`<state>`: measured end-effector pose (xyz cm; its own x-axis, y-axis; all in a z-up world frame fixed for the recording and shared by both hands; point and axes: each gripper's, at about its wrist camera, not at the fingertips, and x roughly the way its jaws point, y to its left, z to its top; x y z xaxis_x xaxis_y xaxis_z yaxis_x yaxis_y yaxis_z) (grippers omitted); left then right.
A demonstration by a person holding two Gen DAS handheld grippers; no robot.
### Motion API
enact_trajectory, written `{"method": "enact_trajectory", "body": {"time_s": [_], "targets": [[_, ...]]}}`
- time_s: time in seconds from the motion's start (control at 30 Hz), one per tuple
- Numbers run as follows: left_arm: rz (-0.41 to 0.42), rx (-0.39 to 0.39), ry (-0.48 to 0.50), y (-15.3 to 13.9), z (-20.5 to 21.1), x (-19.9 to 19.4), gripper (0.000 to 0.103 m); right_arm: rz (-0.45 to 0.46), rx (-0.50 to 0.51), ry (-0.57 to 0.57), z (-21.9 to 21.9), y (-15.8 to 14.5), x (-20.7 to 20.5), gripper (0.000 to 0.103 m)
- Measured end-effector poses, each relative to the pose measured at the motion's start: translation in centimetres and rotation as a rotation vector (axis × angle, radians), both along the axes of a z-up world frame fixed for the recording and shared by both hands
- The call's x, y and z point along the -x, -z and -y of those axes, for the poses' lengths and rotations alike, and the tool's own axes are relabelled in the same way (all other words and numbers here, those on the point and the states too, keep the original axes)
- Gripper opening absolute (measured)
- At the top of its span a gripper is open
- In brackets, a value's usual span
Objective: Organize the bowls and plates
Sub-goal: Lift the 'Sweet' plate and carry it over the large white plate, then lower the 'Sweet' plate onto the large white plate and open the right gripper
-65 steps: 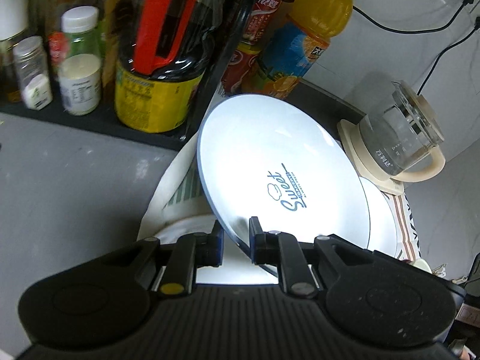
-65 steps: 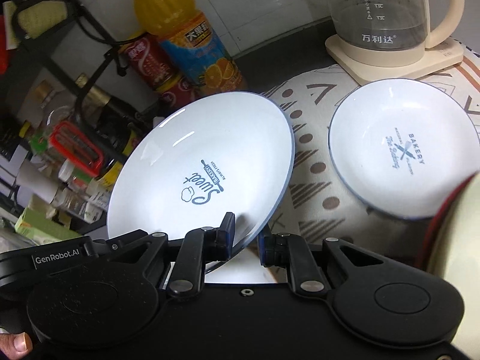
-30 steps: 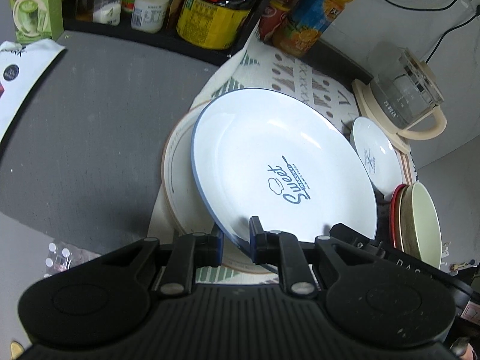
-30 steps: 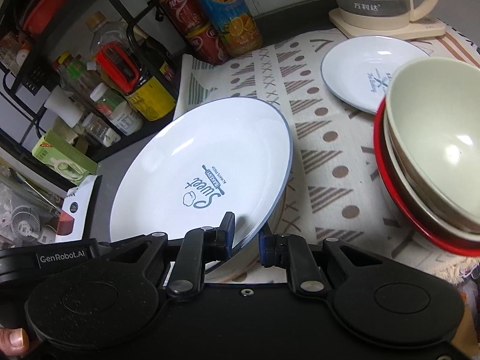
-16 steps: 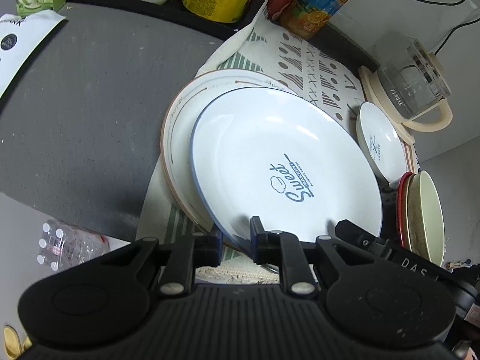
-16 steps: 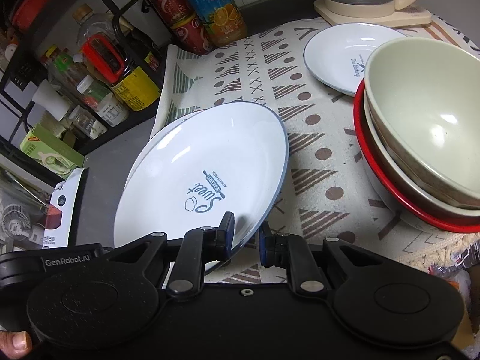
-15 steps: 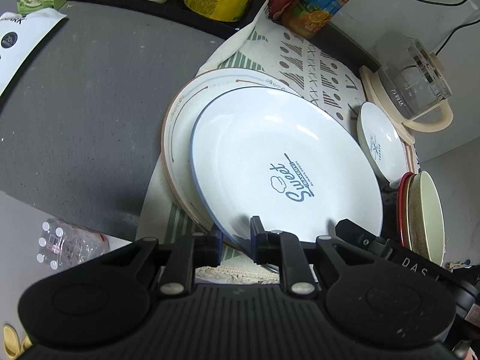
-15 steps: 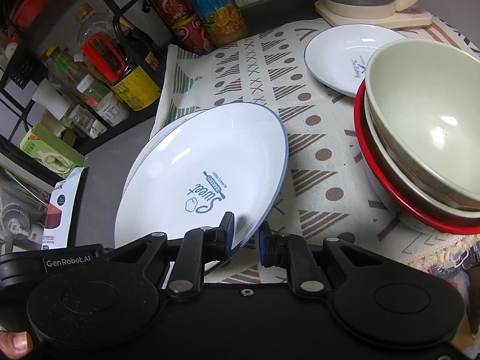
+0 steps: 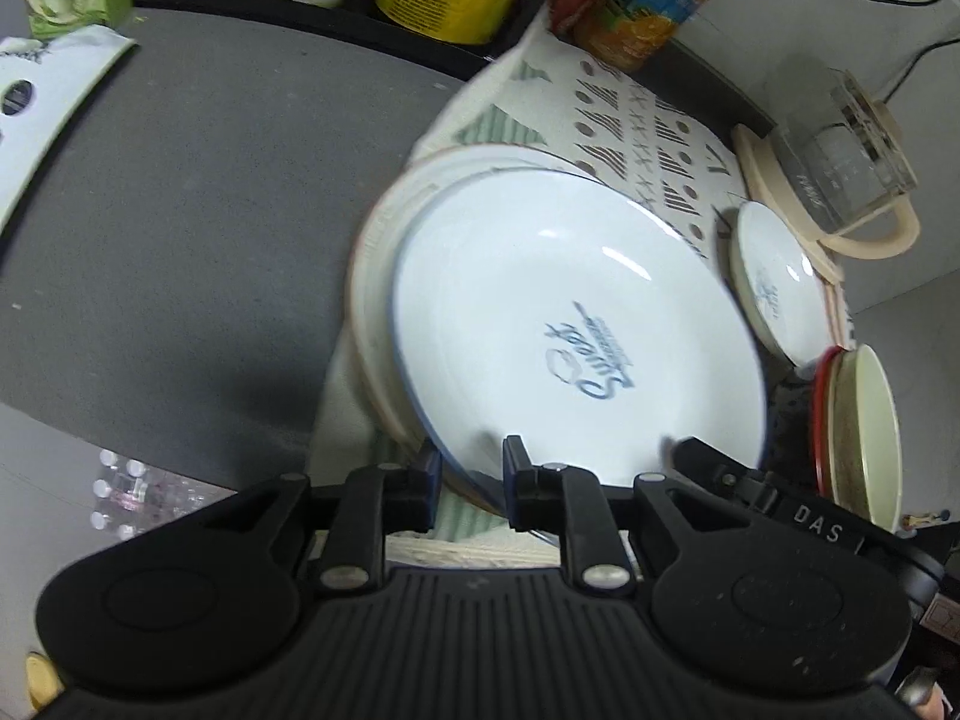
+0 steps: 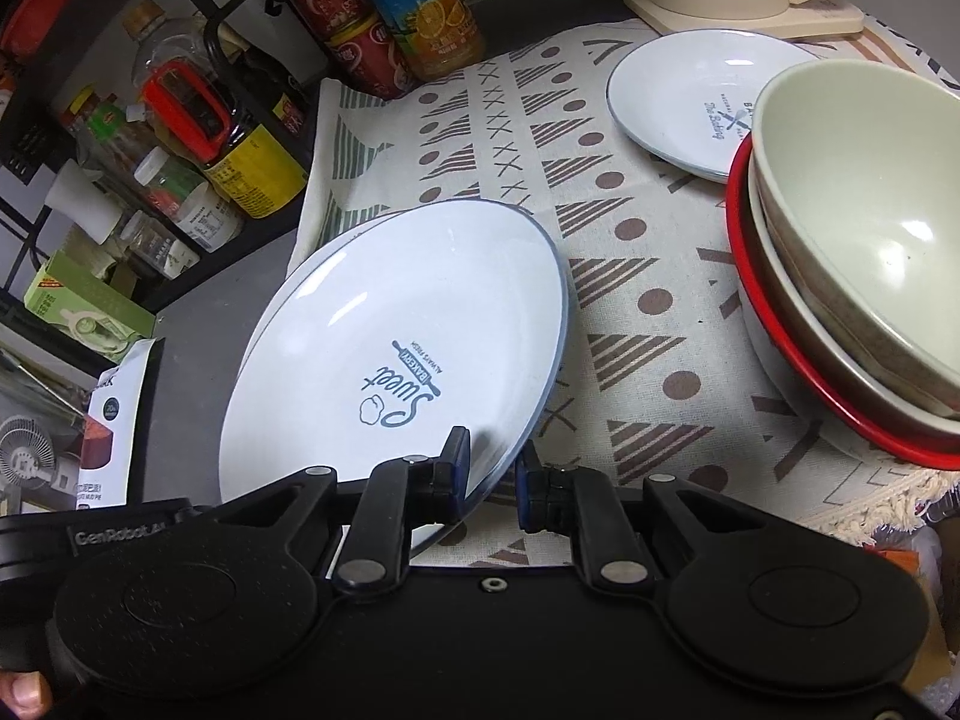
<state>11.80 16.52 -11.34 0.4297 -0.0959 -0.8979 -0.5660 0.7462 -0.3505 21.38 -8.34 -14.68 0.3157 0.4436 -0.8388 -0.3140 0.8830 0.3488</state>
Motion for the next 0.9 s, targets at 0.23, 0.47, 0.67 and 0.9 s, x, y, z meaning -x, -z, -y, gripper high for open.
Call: {"method": "enact_trajectory", "body": {"time_s": [0.23, 0.47, 0.67, 0.9], "targets": [[-0.009, -0.035, -0.046, 0.1, -2.5, 0.5, 0.019, 0.007, 0.025, 0.014, -0.1, -0.1, -0.6, 0.011], [0.002, -0.037, -0.054, 0.4, -2.8, -0.1, 0.019, -0.007, 0.04, 0.024, -0.3, 0.6, -1.0, 0.011], [0.017, -0.033, -0.068, 1.0, -3.2, -0.4, 0.02, -0.01, 0.052, 0.027, -0.6, 1.0, -1.5, 0.012], [0.007, -0.045, -0.092, 1.6, -3.9, -1.0, 0.02, -0.015, 0.069, 0.006, -1.2, 1.4, -2.2, 0.013]]}}
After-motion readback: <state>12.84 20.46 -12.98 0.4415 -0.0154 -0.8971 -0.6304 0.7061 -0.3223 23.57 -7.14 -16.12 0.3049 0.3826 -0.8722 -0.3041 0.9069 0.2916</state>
